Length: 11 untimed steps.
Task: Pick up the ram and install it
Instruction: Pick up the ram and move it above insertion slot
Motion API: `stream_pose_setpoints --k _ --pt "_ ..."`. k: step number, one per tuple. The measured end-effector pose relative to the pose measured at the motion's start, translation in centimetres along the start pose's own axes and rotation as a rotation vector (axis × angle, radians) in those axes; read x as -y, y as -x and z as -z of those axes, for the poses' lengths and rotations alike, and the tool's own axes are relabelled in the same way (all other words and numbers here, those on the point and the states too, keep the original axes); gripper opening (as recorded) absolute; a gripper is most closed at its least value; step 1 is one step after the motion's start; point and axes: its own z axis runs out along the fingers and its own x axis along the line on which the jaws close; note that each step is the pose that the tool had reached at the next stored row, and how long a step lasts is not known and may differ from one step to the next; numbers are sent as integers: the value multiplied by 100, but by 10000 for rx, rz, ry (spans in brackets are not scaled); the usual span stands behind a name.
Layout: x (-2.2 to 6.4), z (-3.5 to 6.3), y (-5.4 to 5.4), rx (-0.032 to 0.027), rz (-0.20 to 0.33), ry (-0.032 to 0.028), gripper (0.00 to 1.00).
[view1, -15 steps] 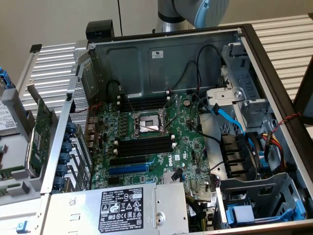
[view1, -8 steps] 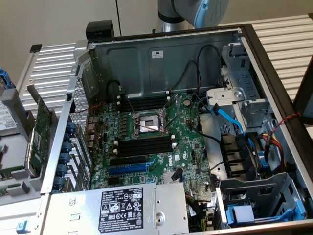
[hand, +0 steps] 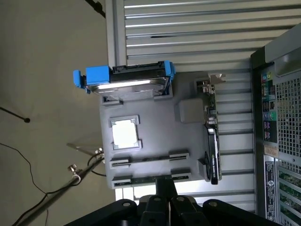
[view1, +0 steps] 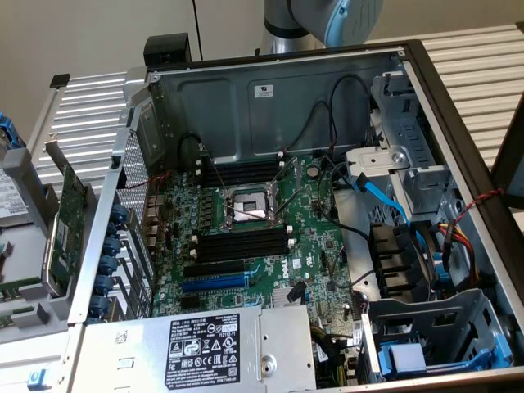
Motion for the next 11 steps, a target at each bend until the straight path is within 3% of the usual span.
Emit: stream_pose_setpoints --k 11 --pt "3 -3 -32 1 91 -3 11"
